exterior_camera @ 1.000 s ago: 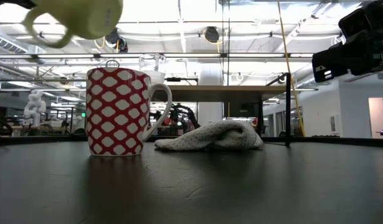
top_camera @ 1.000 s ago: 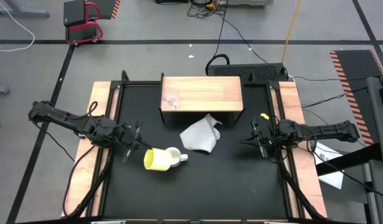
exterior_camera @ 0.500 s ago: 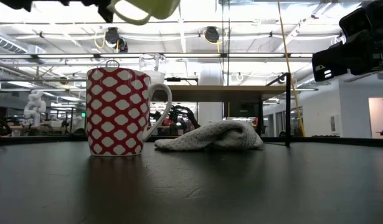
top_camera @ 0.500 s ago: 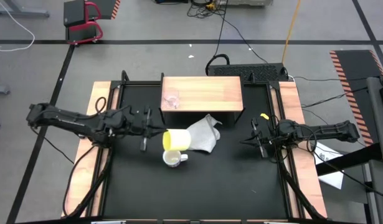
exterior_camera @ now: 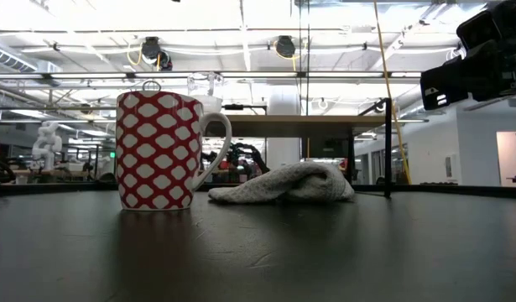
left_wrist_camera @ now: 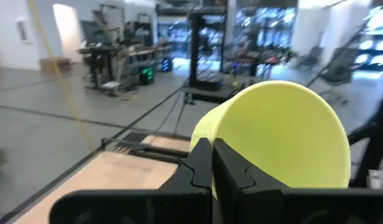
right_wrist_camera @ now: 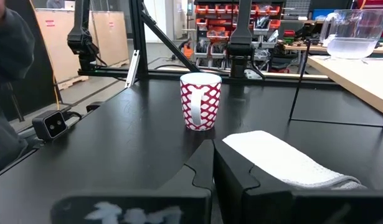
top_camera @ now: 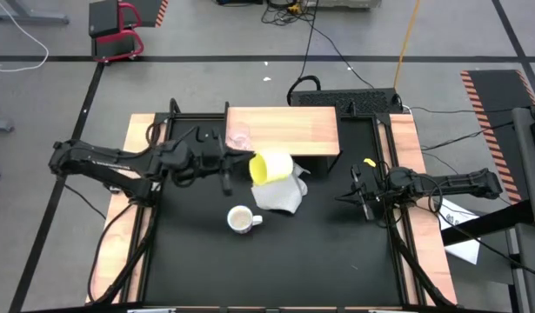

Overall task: Stack small to large cups/mugs on shelf
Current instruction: Put the yellow mug on the shelf

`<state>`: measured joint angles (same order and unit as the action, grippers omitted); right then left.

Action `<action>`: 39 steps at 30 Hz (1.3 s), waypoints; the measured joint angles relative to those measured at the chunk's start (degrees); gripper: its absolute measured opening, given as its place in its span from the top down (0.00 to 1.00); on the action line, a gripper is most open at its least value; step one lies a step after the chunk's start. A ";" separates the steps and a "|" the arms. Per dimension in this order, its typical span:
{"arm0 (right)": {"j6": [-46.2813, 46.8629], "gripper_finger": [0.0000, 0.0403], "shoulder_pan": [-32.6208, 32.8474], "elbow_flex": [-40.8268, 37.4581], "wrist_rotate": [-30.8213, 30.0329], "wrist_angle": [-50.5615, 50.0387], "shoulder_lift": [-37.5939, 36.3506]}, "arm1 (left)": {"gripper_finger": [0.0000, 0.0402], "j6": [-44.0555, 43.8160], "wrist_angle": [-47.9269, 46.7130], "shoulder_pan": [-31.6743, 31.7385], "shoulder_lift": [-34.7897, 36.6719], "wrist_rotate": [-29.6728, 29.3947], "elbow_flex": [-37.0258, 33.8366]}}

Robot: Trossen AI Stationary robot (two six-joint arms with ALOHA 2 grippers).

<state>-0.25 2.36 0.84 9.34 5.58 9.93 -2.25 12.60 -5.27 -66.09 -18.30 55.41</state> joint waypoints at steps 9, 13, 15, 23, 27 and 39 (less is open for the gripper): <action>0.02 1.00 -0.01 0.00 0.01 0.02 0.00 | 1.00 -6.32 -21.19 3.94 -8.96 -3.44 17.90; 0.02 1.00 0.00 0.00 -0.01 0.02 0.00 | 1.00 -6.87 -27.39 5.92 -12.41 -3.39 24.42; 0.02 1.00 -0.01 0.00 -0.01 0.02 -0.02 | 1.00 -7.31 -29.62 6.93 -13.51 -4.04 27.05; 0.04 1.00 0.01 0.00 0.00 -0.02 -0.02 | 1.00 -8.82 -34.14 10.45 -15.94 -6.52 34.03; 0.04 1.00 0.00 0.00 0.01 0.07 -0.02 | 1.00 -10.54 -38.63 13.16 -16.72 -6.84 37.21; 0.24 1.00 0.01 0.00 -0.04 0.69 0.15 | 1.00 -14.44 -50.55 18.07 -25.84 1.87 50.83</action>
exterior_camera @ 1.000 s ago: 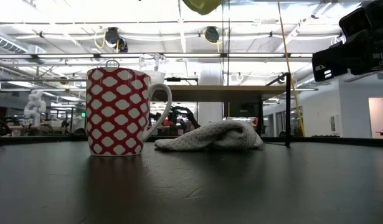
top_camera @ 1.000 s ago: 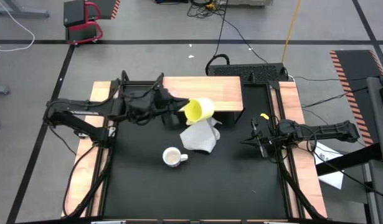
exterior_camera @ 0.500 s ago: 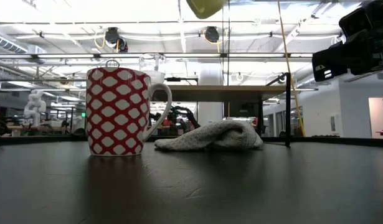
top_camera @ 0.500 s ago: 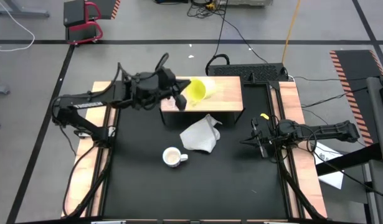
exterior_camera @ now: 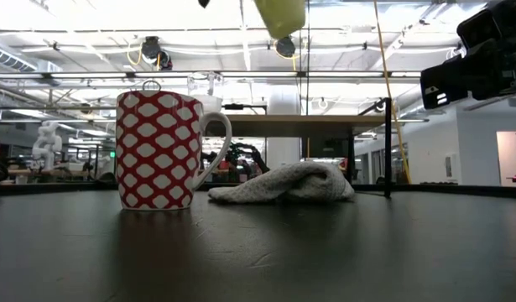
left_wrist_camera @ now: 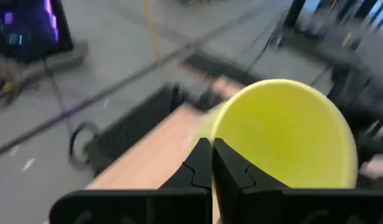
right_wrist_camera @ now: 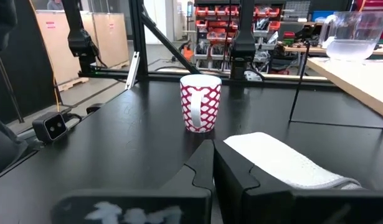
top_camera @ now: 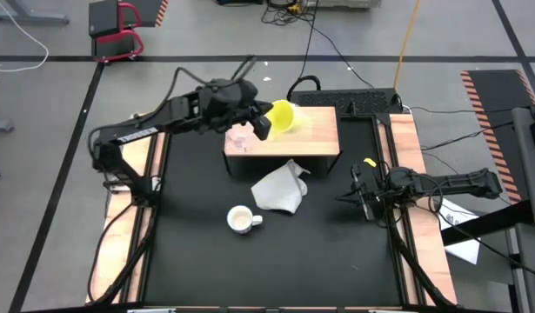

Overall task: Stack small to large cups/mugs on shelf
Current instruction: Put the yellow mug on the shelf

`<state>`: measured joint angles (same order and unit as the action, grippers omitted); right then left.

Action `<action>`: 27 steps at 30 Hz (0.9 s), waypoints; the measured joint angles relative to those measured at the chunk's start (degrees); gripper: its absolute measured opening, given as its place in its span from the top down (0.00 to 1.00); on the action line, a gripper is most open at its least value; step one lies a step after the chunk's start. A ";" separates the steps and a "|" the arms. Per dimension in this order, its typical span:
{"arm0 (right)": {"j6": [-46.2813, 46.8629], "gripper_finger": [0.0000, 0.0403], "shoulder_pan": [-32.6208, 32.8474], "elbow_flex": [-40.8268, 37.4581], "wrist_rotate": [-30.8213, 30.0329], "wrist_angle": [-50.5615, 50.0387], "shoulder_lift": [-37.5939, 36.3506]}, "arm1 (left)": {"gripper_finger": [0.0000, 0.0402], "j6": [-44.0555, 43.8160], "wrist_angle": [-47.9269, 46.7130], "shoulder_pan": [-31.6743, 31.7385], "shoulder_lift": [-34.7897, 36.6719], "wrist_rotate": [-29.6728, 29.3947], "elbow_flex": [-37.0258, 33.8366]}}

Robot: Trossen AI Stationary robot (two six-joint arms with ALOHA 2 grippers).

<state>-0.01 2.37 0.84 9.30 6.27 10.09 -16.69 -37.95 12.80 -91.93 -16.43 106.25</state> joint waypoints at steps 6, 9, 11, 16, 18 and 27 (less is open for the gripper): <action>0.02 1.00 0.00 0.00 0.06 -0.09 0.82 | 1.00 1.50 -8.09 0.39 -7.99 1.80 10.75; 0.02 1.00 0.00 0.00 0.04 0.00 1.22 | 1.00 1.79 -11.21 1.05 -11.94 3.17 15.87; 0.08 1.00 0.00 0.00 0.02 -0.06 1.25 | 1.00 1.69 -13.36 1.74 -14.14 3.60 18.87; 0.39 1.00 0.00 0.00 0.02 -0.05 1.24 | 1.00 0.64 -18.94 3.73 -18.17 4.48 23.98; 0.44 1.00 0.00 0.00 0.02 -0.07 1.24 | 1.00 -0.20 -20.65 4.53 -19.28 4.51 24.60; 0.88 1.00 0.00 0.00 0.02 -0.05 1.24 | 1.00 -4.46 -25.88 6.21 -20.87 5.05 24.69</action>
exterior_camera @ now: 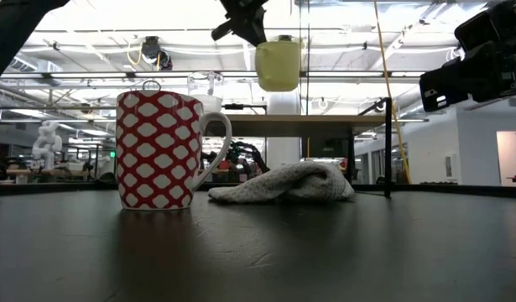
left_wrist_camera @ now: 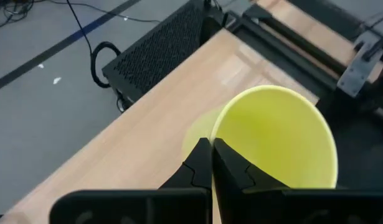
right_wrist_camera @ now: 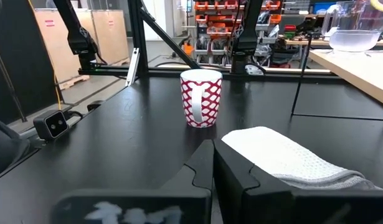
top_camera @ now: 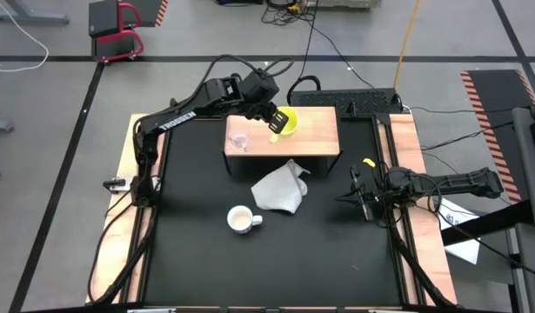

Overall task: Stack small to large cups/mugs on shelf
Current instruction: Put the yellow mug on the shelf

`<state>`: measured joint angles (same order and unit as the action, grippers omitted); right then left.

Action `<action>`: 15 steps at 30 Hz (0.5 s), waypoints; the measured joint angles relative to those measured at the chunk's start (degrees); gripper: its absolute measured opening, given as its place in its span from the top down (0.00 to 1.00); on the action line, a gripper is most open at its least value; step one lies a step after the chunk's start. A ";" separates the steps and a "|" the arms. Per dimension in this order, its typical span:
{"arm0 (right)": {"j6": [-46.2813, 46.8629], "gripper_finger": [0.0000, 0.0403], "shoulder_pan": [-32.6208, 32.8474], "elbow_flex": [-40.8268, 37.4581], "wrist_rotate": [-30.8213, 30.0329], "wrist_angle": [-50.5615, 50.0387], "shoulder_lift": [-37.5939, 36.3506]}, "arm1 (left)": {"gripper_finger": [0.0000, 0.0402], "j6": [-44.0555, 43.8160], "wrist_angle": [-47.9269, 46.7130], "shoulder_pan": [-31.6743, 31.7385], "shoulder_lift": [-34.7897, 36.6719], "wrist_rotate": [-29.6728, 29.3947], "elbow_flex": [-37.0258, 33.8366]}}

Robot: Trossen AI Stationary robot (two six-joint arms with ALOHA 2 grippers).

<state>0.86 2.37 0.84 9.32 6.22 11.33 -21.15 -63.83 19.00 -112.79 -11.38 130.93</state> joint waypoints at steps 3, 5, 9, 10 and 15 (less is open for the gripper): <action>0.00 1.00 0.00 0.00 0.00 0.02 0.00 | 1.00 -1.46 -1.05 0.05 -0.13 0.20 0.00; 0.00 1.00 0.00 0.00 0.00 0.08 0.00 | 1.00 -2.22 -2.32 0.09 -0.13 0.51 0.00; 0.00 1.00 0.00 0.00 0.00 0.42 0.00 | 1.00 -4.05 -4.61 -0.20 -0.67 0.87 0.00; 0.00 1.00 0.00 0.00 0.00 0.42 0.00 | 1.00 -4.40 -5.13 -0.34 -0.75 0.86 -0.02; 0.00 1.00 0.00 0.00 0.00 0.44 0.00 | 1.00 -5.07 -6.52 -1.11 -0.55 0.87 -0.02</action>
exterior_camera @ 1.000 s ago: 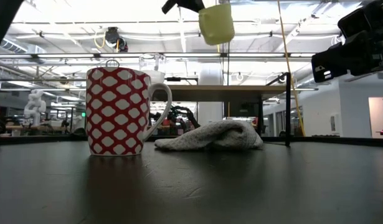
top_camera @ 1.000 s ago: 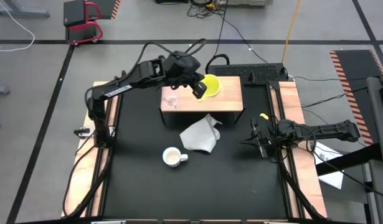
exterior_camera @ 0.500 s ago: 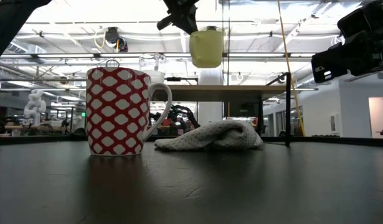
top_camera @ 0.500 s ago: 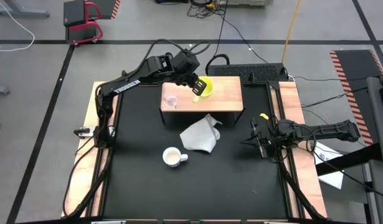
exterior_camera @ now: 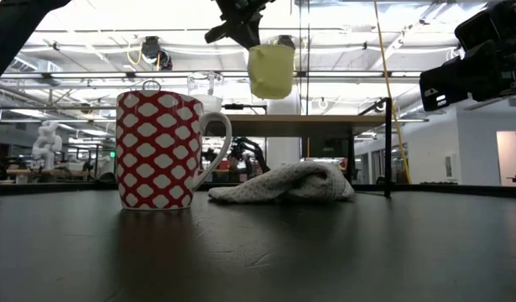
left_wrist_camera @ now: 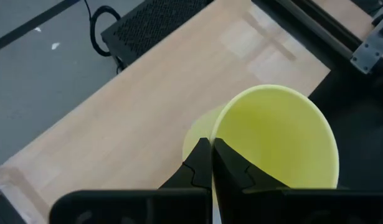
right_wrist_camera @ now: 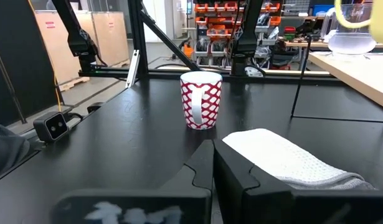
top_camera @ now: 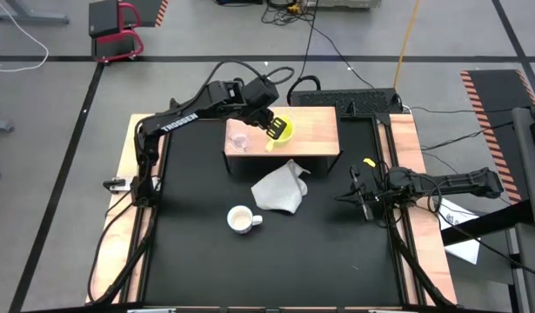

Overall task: Stack small to large cups/mugs on shelf
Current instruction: Put the yellow mug on the shelf

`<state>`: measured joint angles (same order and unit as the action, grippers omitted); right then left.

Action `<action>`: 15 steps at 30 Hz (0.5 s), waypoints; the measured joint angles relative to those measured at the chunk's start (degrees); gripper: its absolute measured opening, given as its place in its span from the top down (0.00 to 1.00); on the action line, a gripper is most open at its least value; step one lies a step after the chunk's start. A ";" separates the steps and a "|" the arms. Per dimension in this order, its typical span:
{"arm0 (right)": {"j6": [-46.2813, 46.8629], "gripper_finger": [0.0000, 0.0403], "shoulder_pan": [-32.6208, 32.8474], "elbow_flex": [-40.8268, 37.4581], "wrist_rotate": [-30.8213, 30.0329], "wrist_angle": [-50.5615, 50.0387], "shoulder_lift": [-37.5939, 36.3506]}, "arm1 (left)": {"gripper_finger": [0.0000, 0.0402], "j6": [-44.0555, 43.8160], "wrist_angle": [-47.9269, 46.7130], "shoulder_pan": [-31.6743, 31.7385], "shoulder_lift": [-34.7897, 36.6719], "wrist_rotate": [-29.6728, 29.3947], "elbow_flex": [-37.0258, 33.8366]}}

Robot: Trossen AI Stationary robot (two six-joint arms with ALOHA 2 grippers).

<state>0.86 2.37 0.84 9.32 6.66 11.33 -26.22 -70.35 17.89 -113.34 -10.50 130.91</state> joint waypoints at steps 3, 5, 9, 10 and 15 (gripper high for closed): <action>0.00 1.00 0.00 0.00 0.00 0.00 0.00 | 1.00 -0.08 -0.74 -0.07 -0.09 0.00 0.00; 0.00 1.00 0.00 0.00 0.00 0.00 0.00 | 1.00 -0.53 -1.23 -0.07 -0.09 -0.05 0.00; 0.00 1.00 -0.01 0.00 0.00 0.00 0.00 | 1.00 -0.91 -0.51 -0.47 -0.07 -1.53 0.00; 0.00 1.00 0.00 0.00 0.00 0.00 0.00 | 1.00 -0.91 -0.24 -0.62 -0.07 -1.51 0.00; 0.00 1.00 0.00 0.00 0.00 0.02 0.00 | 1.00 -0.97 0.01 -1.32 -0.07 -1.75 0.00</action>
<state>0.86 2.37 0.84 9.32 6.68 11.33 -27.19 -70.34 16.57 -113.40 -12.25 130.91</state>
